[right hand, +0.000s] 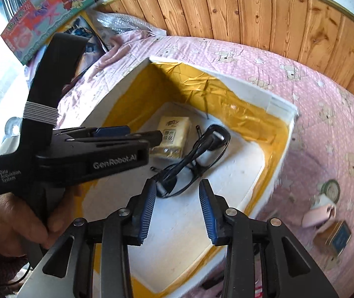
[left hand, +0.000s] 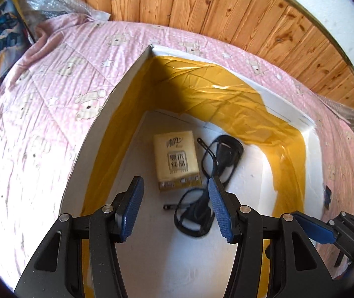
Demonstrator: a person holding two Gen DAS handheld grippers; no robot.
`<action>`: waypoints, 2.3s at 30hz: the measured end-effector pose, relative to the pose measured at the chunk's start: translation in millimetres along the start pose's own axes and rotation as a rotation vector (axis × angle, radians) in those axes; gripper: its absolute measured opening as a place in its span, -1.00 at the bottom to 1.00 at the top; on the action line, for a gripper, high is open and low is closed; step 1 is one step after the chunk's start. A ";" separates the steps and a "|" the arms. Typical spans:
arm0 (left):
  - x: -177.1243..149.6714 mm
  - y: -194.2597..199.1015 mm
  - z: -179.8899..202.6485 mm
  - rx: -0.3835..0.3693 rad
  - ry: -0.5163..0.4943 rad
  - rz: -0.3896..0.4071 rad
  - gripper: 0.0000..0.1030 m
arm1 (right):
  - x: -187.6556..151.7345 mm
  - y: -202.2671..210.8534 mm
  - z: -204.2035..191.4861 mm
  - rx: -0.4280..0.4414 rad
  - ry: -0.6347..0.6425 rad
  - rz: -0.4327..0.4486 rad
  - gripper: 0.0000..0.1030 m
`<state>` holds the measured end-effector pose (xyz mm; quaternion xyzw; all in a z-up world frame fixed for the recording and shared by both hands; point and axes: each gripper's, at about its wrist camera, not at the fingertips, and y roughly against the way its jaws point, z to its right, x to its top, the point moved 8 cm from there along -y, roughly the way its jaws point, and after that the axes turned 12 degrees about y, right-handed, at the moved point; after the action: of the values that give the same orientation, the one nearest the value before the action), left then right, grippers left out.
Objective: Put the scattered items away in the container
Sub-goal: 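Withdraw both open tools from the box back toward the scattered items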
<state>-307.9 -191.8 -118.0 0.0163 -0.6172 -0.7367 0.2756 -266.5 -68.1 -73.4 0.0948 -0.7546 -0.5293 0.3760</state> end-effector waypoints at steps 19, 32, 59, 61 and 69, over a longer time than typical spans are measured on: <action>-56.8 86.4 20.5 -0.015 -0.068 0.099 0.11 | -33.5 46.4 -44.7 0.045 0.012 0.101 -0.24; -90.9 127.7 26.4 -0.041 -0.076 0.142 0.11 | -54.2 80.1 -65.3 0.045 0.036 0.171 -0.24; -158.5 167.0 34.3 -0.112 -0.102 0.191 0.12 | -113.2 116.1 -82.9 0.091 -0.017 0.322 -0.16; -161.9 167.4 36.6 -0.116 -0.108 0.196 0.12 | -118.6 117.5 -79.6 0.097 -0.034 0.330 -0.16; -180.6 175.1 52.7 -0.179 -0.138 0.222 0.11 | -141.6 129.5 -65.0 0.116 -0.101 0.380 -0.16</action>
<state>-106.5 -82.4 -1.7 -0.1273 -0.5647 -0.7531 0.3126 -91.0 15.8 -16.7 -0.0546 -0.8062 -0.4085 0.4245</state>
